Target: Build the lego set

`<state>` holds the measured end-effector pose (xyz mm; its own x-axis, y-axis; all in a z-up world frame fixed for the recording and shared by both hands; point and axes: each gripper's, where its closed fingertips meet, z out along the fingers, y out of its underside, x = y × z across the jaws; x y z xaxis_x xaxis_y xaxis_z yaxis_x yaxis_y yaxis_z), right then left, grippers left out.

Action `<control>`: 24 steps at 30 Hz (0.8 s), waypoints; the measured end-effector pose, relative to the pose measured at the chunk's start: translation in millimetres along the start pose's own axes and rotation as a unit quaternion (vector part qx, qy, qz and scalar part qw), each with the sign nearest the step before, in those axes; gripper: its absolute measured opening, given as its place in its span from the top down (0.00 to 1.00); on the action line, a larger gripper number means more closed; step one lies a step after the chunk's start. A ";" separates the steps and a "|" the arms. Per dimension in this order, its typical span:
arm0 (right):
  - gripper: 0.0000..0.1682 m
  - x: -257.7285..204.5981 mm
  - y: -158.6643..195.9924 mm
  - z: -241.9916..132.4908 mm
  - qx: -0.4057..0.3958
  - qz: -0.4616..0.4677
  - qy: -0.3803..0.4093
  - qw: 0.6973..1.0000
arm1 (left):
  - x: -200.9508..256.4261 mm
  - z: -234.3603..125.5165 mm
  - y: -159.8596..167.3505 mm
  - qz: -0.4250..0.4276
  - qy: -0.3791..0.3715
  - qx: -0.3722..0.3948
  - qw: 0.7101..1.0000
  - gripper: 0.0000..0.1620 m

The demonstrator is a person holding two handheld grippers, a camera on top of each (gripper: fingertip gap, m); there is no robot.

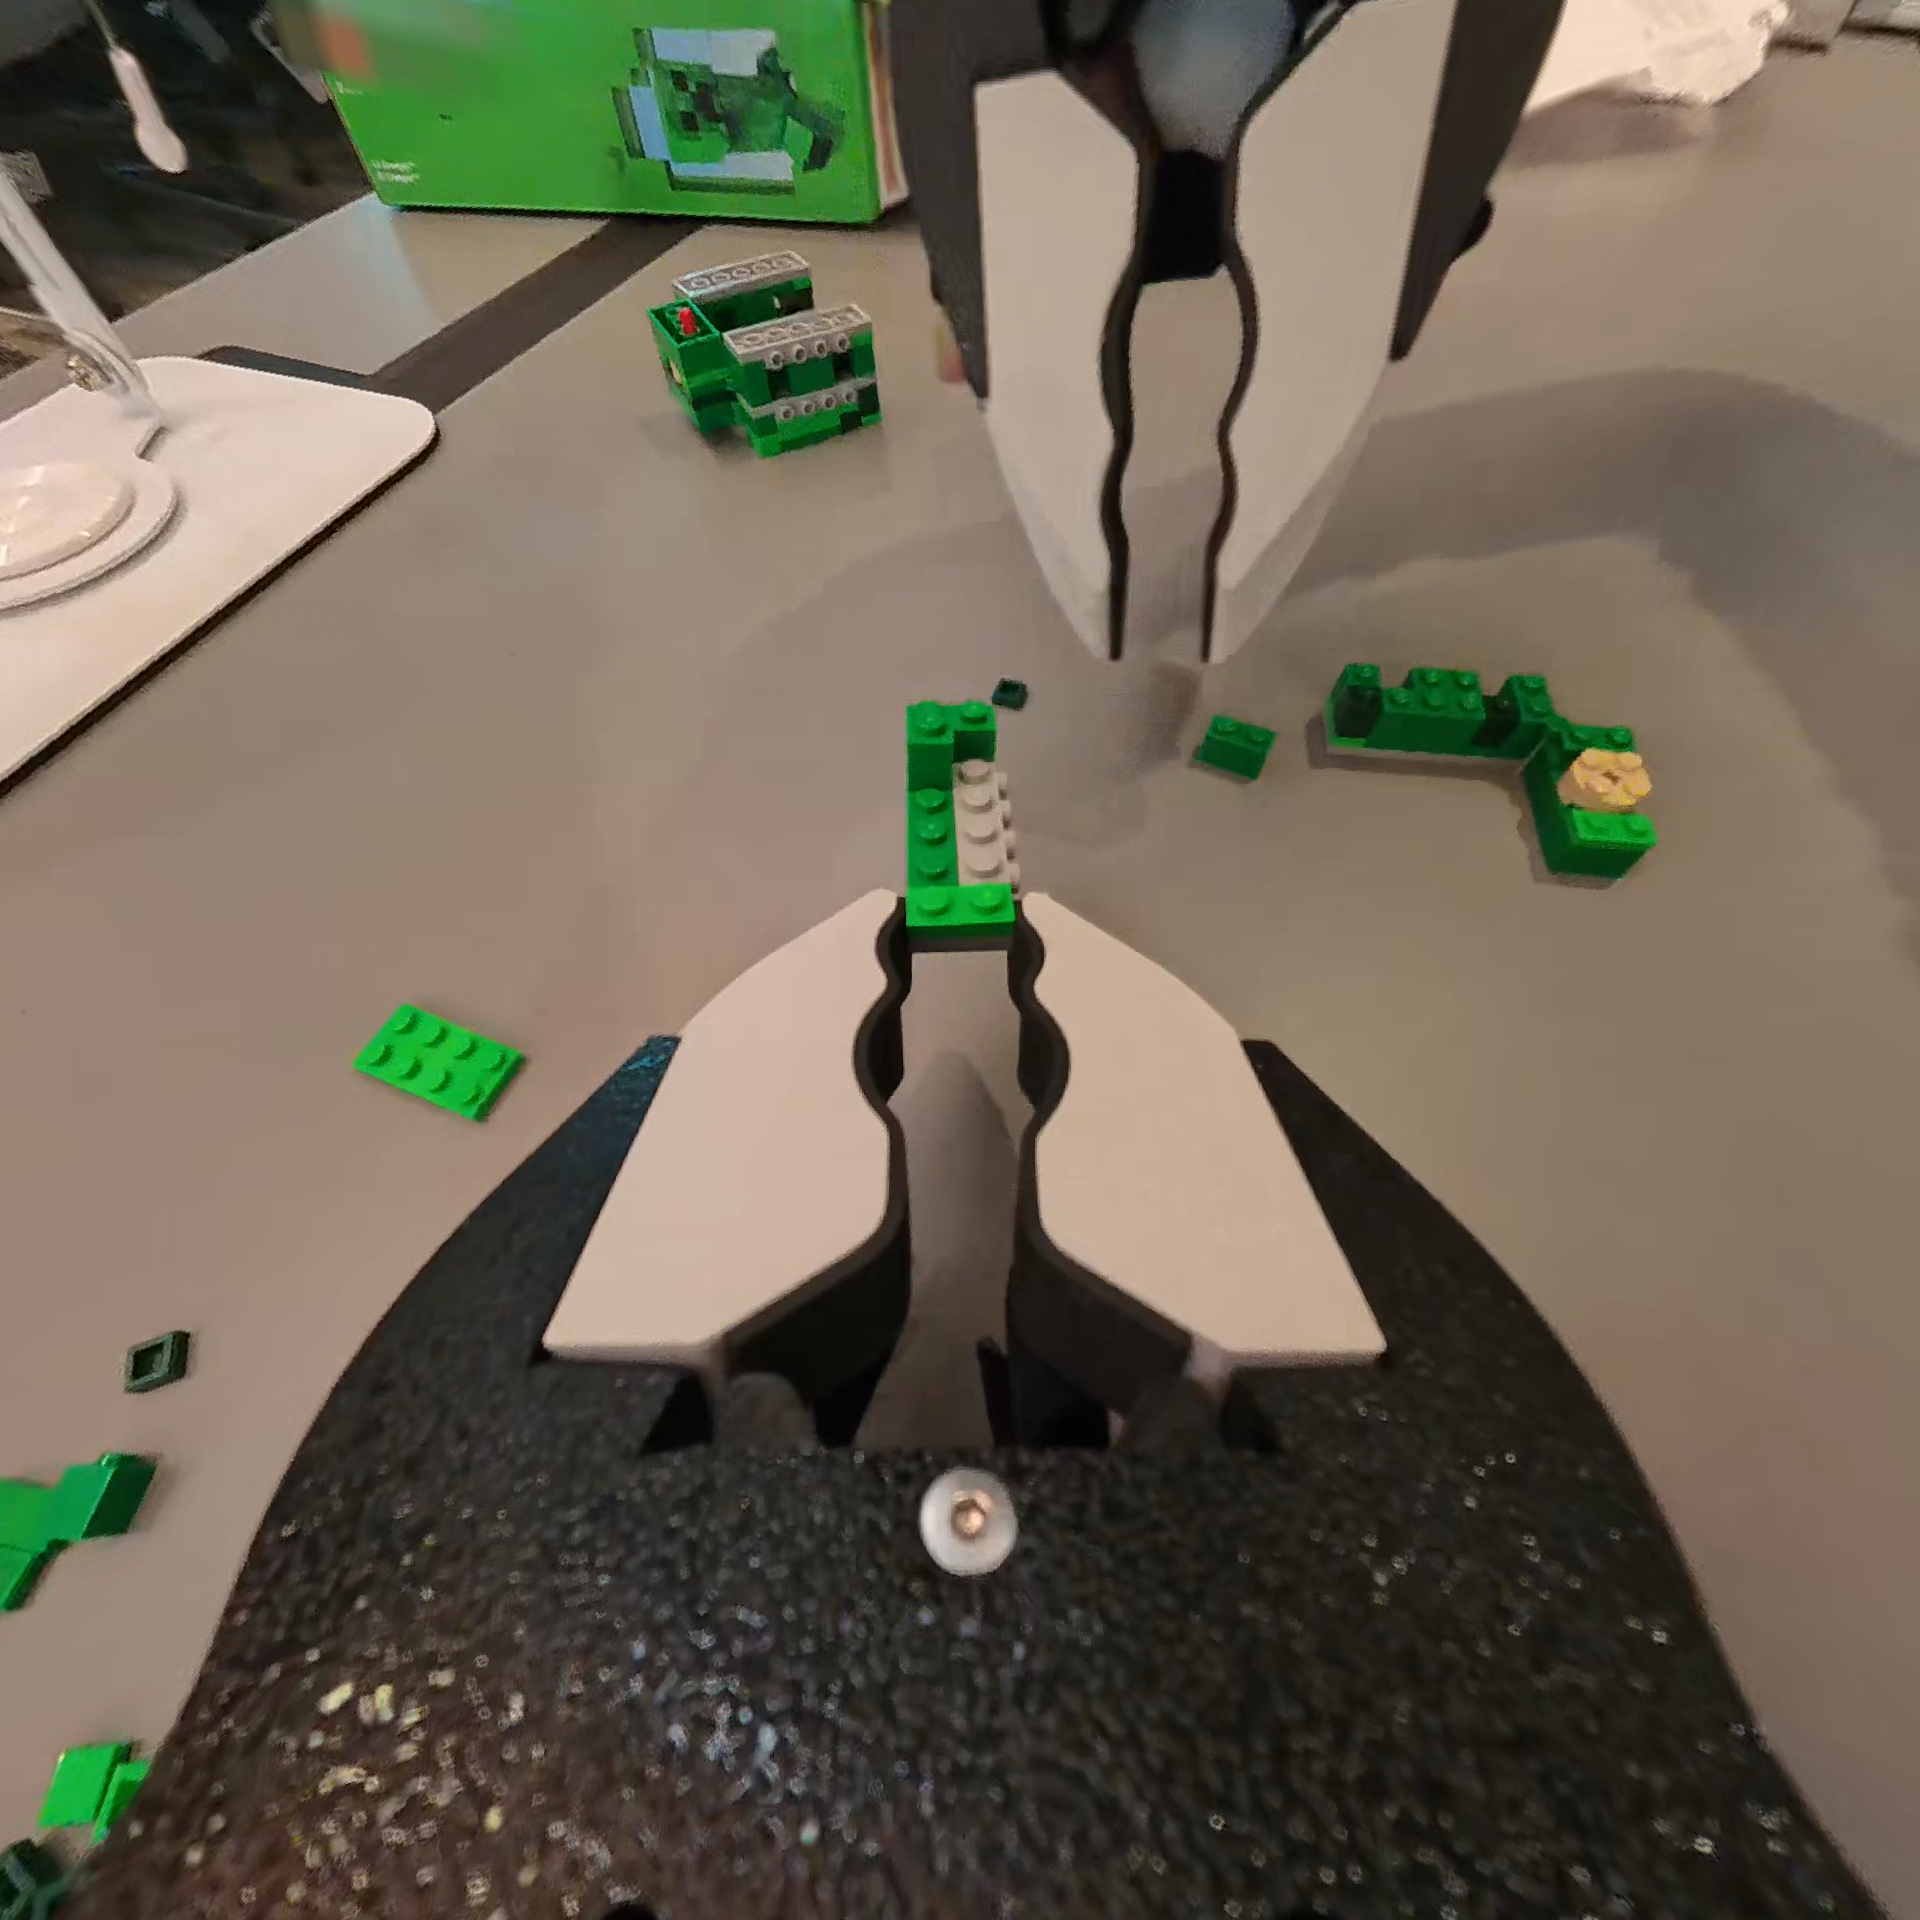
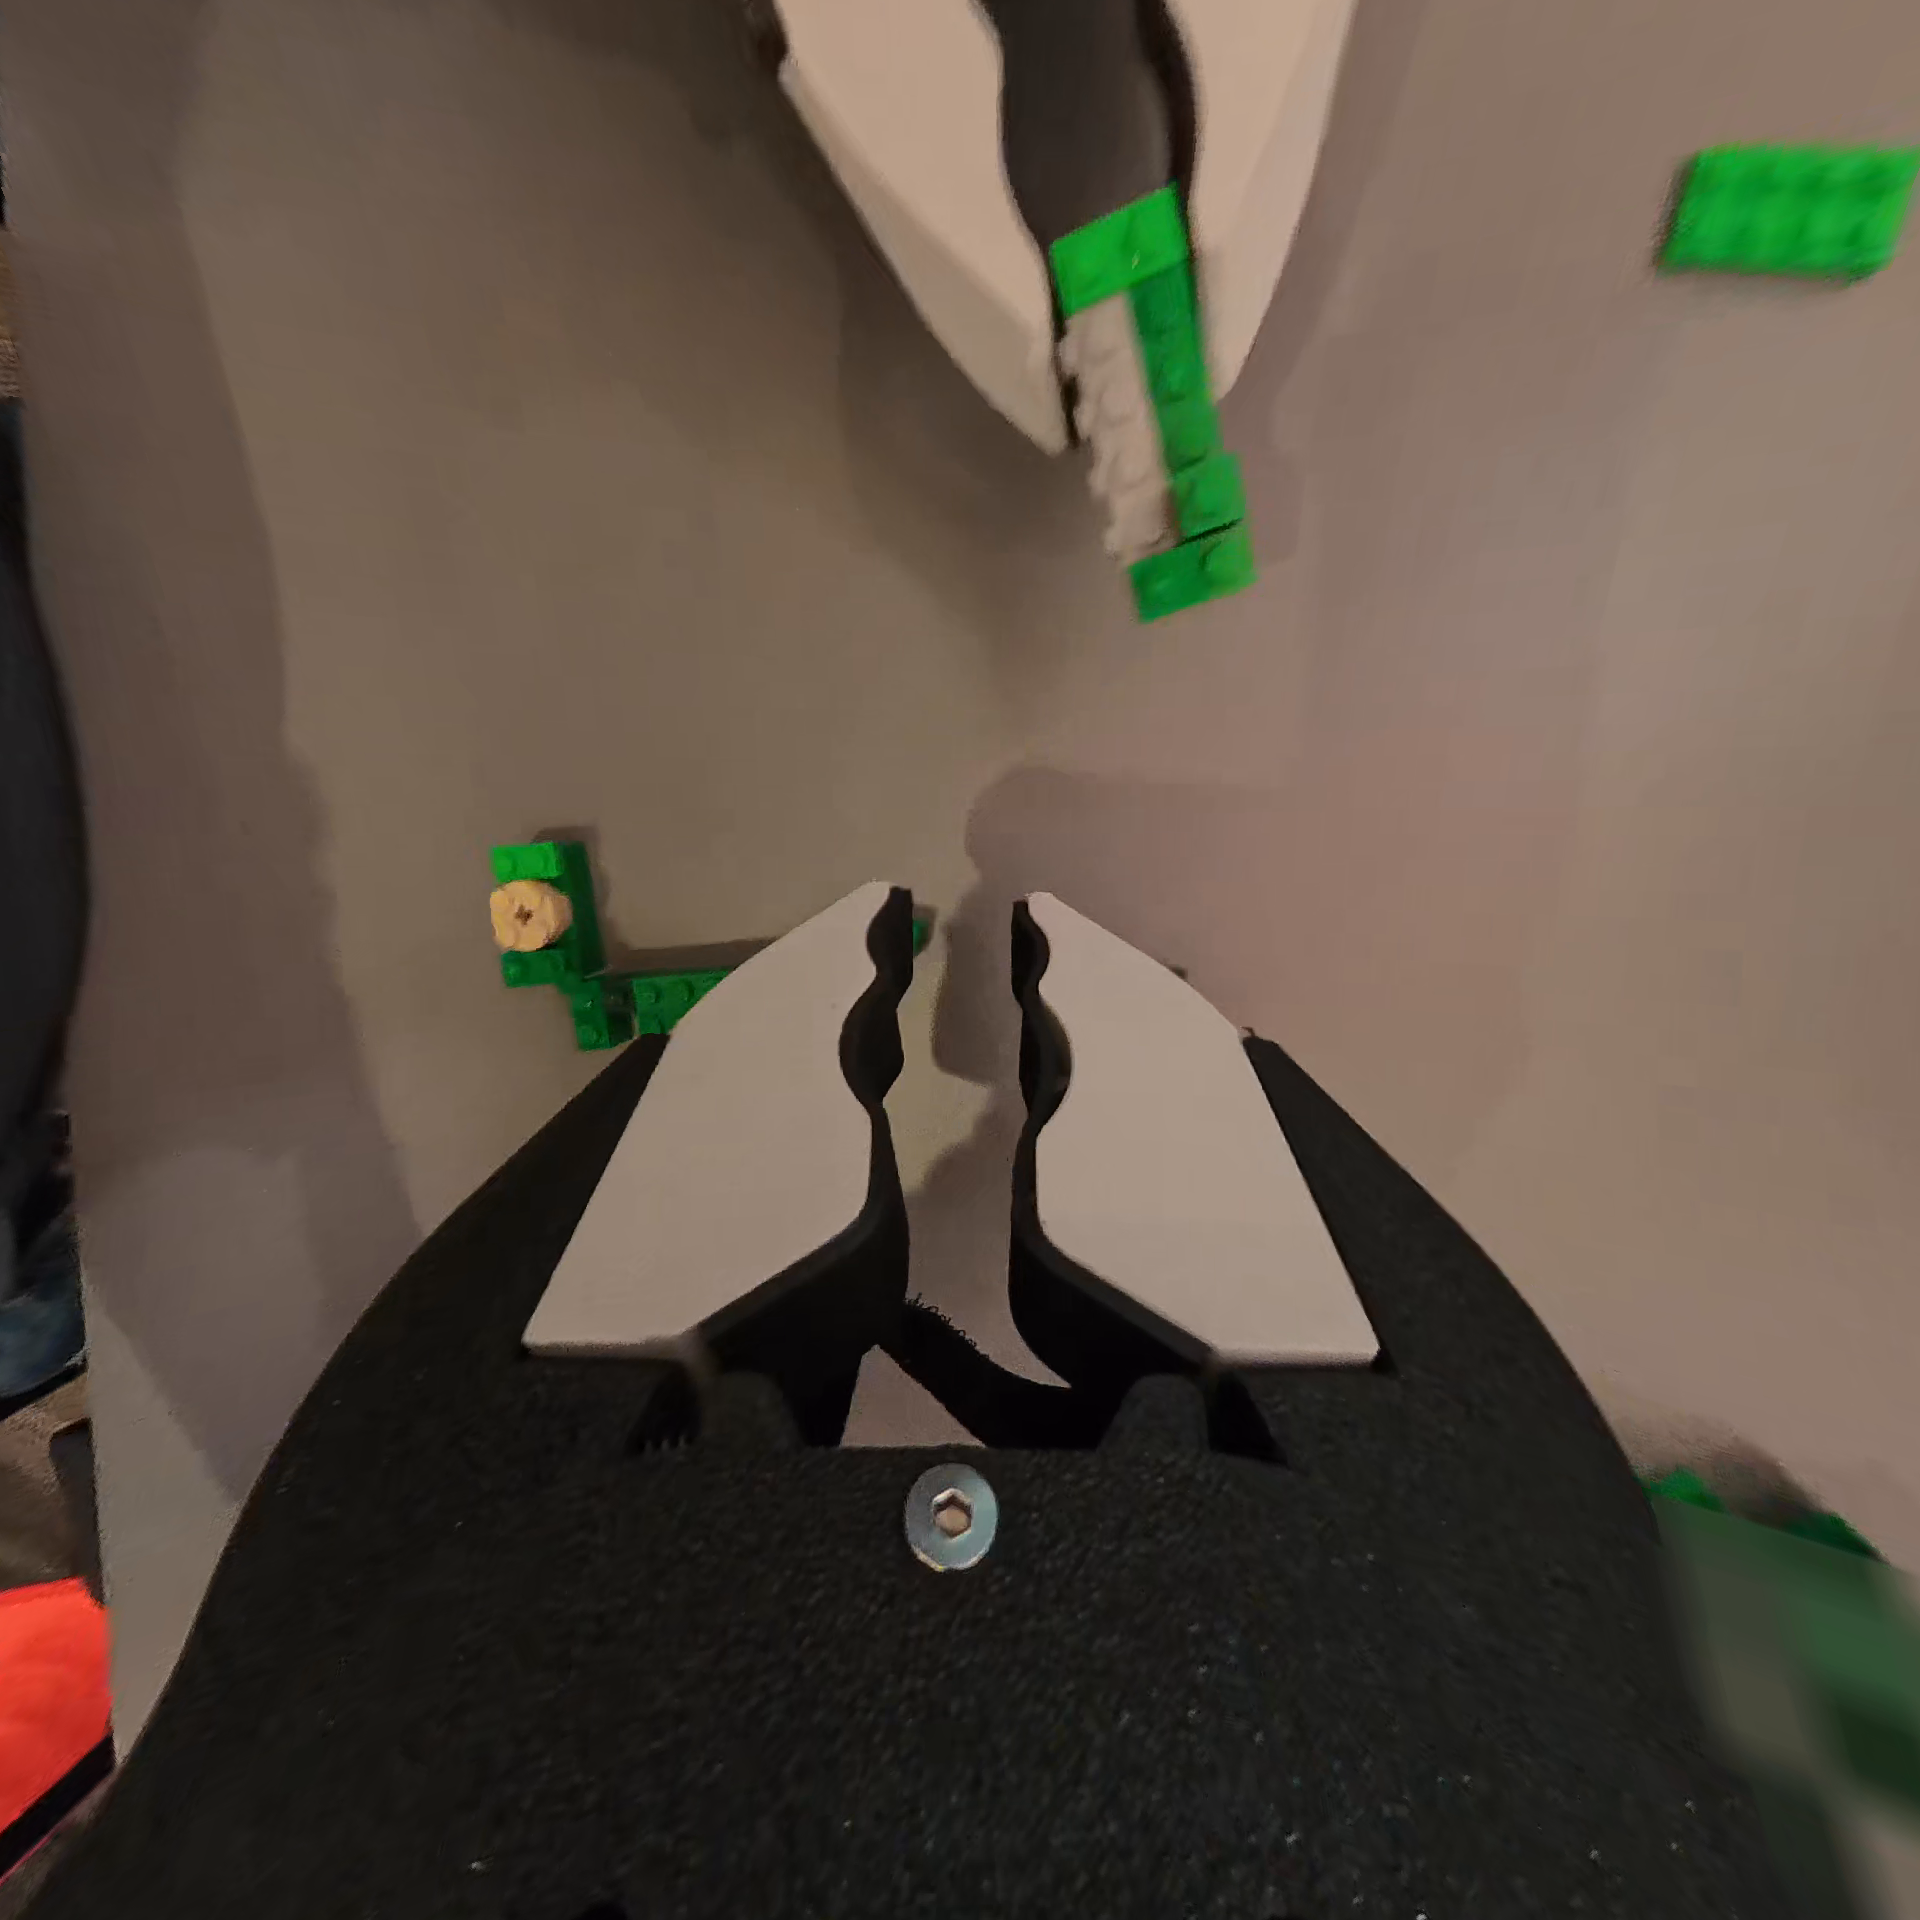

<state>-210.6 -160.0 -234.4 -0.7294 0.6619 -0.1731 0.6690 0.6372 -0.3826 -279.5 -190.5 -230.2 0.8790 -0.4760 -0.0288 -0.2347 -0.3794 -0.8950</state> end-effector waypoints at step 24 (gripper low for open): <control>0.91 -3.8 11.0 13.7 -0.013 0.033 0.105 0.994 | 2.6 10.1 5.4 0.050 -0.036 -0.034 0.998 0.90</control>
<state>-202.4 -160.9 -250.4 -0.6398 0.7686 -0.0024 0.7196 0.5979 -0.3532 -274.3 -185.7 -239.6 0.8764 -0.4576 -0.1502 -0.3482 -0.3866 -0.8540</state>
